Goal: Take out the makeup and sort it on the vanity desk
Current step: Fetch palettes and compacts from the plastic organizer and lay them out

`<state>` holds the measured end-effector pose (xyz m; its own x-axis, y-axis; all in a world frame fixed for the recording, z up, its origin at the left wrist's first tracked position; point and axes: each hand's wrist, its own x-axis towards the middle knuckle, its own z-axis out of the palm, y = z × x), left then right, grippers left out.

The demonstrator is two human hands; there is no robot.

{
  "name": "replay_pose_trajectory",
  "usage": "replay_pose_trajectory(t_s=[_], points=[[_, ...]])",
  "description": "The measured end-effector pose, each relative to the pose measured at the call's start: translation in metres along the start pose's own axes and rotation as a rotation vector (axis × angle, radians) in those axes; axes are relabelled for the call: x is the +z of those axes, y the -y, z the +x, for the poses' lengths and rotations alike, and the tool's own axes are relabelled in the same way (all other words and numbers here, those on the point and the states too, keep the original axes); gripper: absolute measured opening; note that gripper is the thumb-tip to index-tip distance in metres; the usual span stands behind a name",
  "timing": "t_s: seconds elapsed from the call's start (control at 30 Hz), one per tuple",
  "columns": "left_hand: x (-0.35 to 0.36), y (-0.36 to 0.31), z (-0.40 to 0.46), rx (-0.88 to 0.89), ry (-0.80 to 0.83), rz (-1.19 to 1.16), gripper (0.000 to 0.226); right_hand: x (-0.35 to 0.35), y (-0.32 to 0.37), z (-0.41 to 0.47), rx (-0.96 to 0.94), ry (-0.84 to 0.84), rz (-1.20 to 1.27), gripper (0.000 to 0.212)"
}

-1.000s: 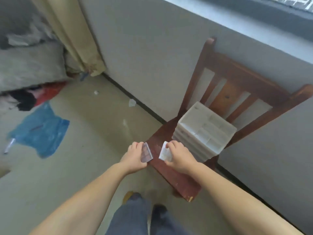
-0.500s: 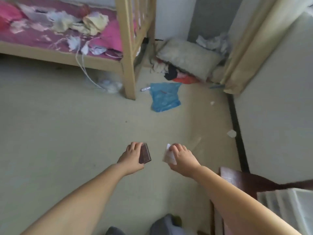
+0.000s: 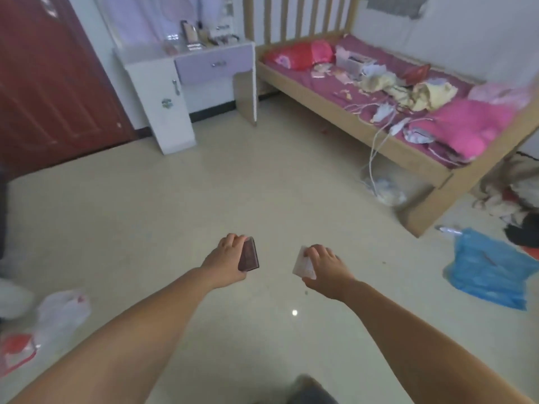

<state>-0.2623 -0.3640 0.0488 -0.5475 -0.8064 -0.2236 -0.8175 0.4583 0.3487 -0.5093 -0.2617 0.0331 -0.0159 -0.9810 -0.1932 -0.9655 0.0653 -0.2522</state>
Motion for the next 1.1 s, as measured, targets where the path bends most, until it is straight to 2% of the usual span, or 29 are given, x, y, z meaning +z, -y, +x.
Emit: replay_pose_trajectory(t_s=[0.17, 0.37, 0.7, 0.87, 1.1], points=[[-0.028, 0.083, 0.025, -0.119, -0.062, -0.020, 0.077, -0.012, 0.060, 0.115, -0.179, 0.039, -0.061, 0.061], [-0.081, 0.159, 0.128, -0.176, -0.146, -0.039, 0.075, -0.028, 0.085, 0.268, -0.289, 0.060, -0.097, 0.059], [-0.185, 0.277, 0.285, -0.334, -0.219, -0.119, 0.074, -0.102, 0.126, 0.532, -0.407, 0.096, -0.137, 0.056], [-0.228, 0.364, 0.357, -0.388, -0.238, -0.137, 0.074, -0.114, 0.175, 0.663, -0.496, 0.086, -0.158, 0.055], [-0.322, 0.500, 0.477, -0.380, -0.230, -0.145, 0.074, -0.130, 0.252, 0.848, -0.485, 0.057, -0.105, 0.055]])
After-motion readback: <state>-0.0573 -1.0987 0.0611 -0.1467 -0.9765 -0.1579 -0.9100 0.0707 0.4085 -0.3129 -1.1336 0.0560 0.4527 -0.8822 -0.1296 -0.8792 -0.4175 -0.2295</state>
